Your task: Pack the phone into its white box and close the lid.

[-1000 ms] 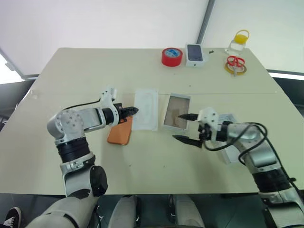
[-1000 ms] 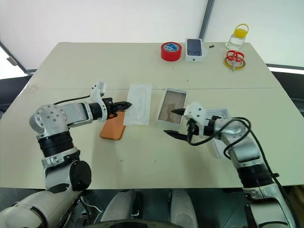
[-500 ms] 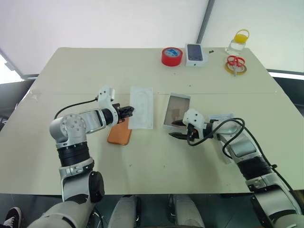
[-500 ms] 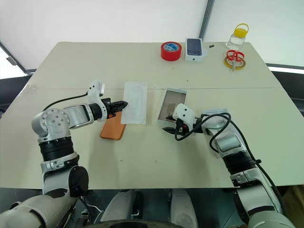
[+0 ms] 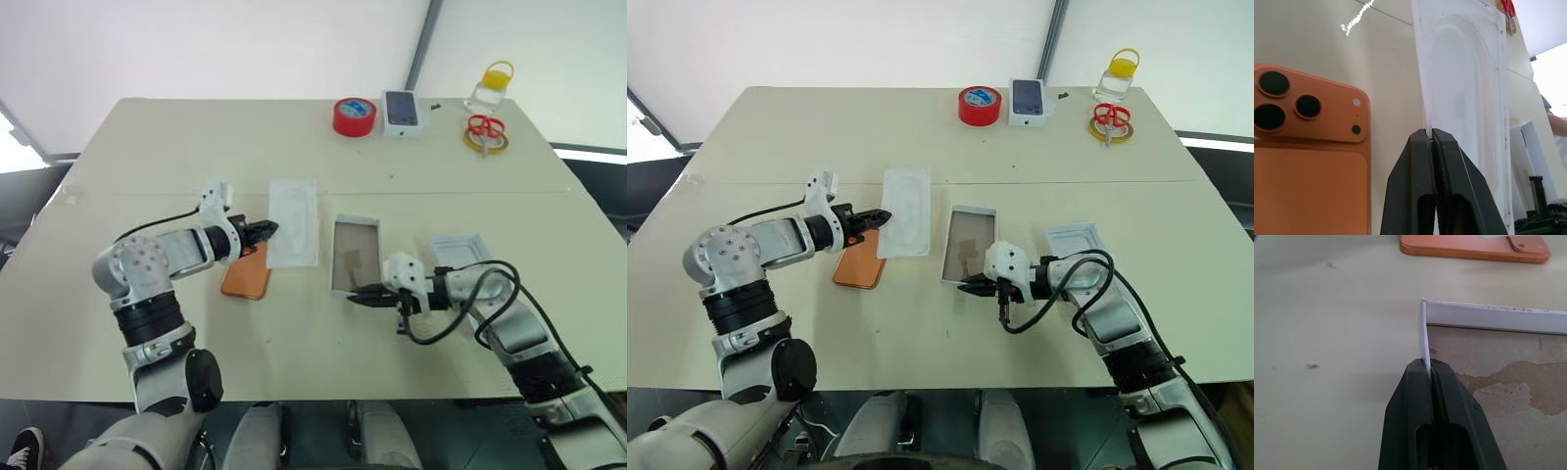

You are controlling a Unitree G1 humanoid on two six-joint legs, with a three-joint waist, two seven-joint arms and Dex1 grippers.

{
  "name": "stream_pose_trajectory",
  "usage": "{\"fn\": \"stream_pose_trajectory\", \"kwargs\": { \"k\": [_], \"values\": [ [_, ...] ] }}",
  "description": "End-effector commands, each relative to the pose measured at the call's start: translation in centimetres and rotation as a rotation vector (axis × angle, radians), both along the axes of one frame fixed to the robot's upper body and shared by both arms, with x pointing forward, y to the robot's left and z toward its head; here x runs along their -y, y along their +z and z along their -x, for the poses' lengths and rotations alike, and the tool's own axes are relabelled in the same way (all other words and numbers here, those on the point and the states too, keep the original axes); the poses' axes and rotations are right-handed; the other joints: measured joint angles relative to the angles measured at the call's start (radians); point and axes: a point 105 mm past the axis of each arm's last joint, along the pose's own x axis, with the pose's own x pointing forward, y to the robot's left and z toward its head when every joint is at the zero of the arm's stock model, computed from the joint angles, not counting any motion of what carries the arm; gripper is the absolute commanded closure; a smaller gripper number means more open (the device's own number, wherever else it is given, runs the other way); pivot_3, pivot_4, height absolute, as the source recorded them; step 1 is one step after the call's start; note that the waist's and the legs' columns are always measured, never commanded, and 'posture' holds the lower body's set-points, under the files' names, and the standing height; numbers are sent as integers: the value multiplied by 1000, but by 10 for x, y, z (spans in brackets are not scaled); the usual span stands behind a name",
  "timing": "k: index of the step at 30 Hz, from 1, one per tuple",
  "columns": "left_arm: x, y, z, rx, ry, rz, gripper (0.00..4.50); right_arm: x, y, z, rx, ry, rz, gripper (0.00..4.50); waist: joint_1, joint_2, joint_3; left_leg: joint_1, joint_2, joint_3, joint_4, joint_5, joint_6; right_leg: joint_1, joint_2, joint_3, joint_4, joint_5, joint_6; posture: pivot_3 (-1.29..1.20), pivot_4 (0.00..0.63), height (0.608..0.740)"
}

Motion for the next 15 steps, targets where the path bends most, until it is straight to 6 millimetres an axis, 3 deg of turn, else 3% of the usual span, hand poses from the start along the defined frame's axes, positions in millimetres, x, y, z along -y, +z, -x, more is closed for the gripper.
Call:
{"fn": "stream_pose_trajectory", "kwargs": {
  "k": [1, 10, 13, 15],
  "values": [
    [10, 11, 5, 52, -31, -18, 4500, -6, 10, 3, 63, 31, -20, 4463, -1, 0, 0, 0, 0, 0, 0, 0, 0, 0, 0, 0, 0, 0, 0, 0, 150, 740],
    [24, 4, 13, 53, -33, -34, 4500, -6, 11, 5, 52, 36, -39, 4463, 0, 0, 0, 0, 0, 0, 0, 0, 0, 0, 0, 0, 0, 0, 0, 0, 150, 740],
    [28, 2, 15, 47, -44, -35, 4500, -1, 12, 8, 54, 54, -25, 3688, 2, -1, 0, 0, 0, 0, 0, 0, 0, 0, 0, 0, 0, 0, 0, 0, 150, 740],
    [32, 1, 15, 43, -51, -29, 4500, 5, 15, 6, 70, 33, -18, 2723, 3, -1, 0, 0, 0, 0, 0, 0, 0, 0, 0, 0, -1, 0, -1, 0, 150, 740]
  ]
}}
